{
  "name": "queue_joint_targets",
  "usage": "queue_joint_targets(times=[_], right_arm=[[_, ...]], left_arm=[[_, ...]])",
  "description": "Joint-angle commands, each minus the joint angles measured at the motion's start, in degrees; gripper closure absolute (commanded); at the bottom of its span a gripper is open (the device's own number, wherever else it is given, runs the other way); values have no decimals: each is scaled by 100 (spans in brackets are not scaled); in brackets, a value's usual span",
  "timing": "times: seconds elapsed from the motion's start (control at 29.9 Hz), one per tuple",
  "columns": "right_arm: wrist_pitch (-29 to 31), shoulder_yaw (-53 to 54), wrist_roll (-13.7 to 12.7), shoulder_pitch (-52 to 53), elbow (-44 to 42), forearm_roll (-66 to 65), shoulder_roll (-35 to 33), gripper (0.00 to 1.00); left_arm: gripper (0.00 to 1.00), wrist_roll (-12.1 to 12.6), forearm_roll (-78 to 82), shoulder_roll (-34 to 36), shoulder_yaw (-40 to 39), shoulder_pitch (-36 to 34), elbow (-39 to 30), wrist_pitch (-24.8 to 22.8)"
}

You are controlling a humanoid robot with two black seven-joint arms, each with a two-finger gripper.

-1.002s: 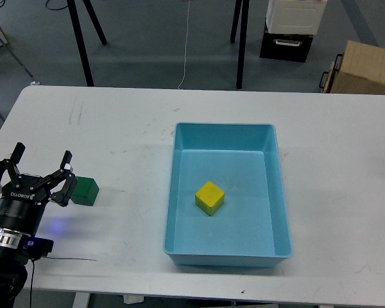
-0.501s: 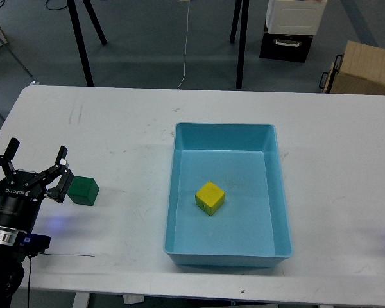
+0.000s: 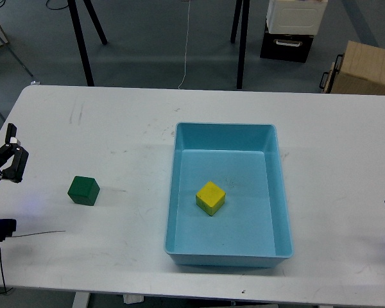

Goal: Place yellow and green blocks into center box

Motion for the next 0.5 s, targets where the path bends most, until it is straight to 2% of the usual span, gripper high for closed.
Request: queue_joint_targets(times=[0.0,0.07,0.17,0.3,0.37,0.47], right_arm=[[0,-18,0,-19,-27,-1,-176,2],[0,-1,0,-10,-44,-1,-185,2],[0,-18,0,25,-53,-1,-185,2],[0,-36,0,43,-62,-10,-176,2],[0,-36,0,52,-62,-19,-168,2],[0,-27,0,52,-62,-19,-133,2]], left_arm=[[0,51,-18,129,-108,-386,380,0],[0,77,25,147,-90,-747,556,0],[0,200,34,444,-90,-906,531,0],[0,262,165,1542,58,-1073,302,0],[0,280,463,2288,461,-1266,284,0],[0,236,1096,3326,1348,-1924,311,0]])
